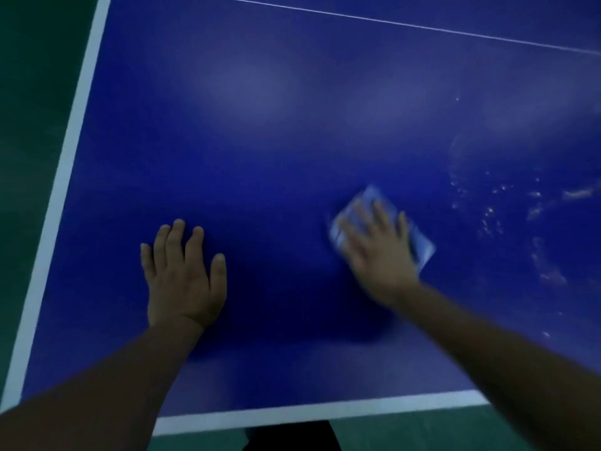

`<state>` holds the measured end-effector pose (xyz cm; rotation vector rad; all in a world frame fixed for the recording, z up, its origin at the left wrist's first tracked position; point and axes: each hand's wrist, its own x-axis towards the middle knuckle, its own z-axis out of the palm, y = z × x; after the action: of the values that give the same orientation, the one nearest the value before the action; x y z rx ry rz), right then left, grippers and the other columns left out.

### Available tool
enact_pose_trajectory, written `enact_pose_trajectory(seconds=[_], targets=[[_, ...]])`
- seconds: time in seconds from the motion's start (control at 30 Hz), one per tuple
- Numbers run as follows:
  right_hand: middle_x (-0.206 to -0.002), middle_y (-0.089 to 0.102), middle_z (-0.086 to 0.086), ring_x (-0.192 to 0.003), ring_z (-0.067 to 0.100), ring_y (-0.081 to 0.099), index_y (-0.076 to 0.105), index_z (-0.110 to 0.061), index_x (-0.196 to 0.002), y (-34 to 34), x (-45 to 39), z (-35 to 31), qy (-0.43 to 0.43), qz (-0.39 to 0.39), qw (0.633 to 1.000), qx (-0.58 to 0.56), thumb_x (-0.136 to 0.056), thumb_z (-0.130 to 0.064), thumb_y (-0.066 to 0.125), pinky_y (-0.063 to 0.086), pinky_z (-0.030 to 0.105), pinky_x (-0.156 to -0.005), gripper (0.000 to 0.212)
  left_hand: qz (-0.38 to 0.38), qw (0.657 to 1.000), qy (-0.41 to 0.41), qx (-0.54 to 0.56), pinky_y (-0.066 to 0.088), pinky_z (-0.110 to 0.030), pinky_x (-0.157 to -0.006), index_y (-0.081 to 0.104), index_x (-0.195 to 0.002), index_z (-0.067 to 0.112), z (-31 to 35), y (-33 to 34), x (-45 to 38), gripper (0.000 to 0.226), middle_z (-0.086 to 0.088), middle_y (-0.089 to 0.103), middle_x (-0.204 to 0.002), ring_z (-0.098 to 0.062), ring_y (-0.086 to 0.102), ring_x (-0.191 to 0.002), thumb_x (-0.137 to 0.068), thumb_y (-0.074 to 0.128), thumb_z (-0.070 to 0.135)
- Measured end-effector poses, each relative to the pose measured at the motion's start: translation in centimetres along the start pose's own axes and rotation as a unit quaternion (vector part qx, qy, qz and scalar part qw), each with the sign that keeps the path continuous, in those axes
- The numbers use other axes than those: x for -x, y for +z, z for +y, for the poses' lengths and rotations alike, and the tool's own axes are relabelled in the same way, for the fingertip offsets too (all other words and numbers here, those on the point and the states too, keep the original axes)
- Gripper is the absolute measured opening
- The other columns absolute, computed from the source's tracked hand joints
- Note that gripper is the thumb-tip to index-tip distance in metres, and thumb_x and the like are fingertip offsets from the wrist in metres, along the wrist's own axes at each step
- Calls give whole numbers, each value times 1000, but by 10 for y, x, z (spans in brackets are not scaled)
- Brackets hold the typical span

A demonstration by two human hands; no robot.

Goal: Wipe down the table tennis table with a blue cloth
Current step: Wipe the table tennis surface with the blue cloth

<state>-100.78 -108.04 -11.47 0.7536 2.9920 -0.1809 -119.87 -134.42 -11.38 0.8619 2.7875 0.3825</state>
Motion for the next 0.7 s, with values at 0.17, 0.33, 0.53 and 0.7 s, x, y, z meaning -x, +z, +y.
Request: enact_pose_trajectory(seconds=[0.17, 0.33, 0.53, 0.7], targets=[[-164, 23, -5, -150, 32, 20, 36, -45, -149, 10, 160, -28, -224, -78, 971, 14, -104, -50, 31, 13, 63, -116, 45, -2, 999, 17, 49, -9, -46, -121, 37, -148, 8, -1, -6, 3, 76, -13, 18, -162, -23, 2, -152, -92, 21, 58], [-164, 20, -3, -152, 31, 12, 33, -41, -151, -6, 82, -9, 75, -26, 997, -24, -105, -50, 27, 8, 63, -117, 47, 8, 994, 85, 71, -1, -52, -122, 43, -144, 6, -18, -16, 50, 68, -16, 29, -157, -31, 17, -149, -94, 30, 49], [-165, 17, -1, -152, 32, 8, 28, -39, -153, 23, 63, -146, 133, 19, 988, -69, -103, -45, 28, 2, 66, -116, 50, 14, 991, 131, 24, 2, -55, -121, 50, -138, 1, -30, 5, 149, 61, -21, 37, -151, -36, 25, -145, -95, 33, 41], [-163, 25, -6, -152, 27, 13, 37, -44, -148, 29, 163, -102, 95, -11, 994, -49, -101, -53, 27, -1, 56, -119, 49, -4, 990, 144, -7, 0, -51, -122, 47, -139, 2, -33, 9, 149, 62, -19, 36, -151, -35, 24, -146, -94, 33, 43]])
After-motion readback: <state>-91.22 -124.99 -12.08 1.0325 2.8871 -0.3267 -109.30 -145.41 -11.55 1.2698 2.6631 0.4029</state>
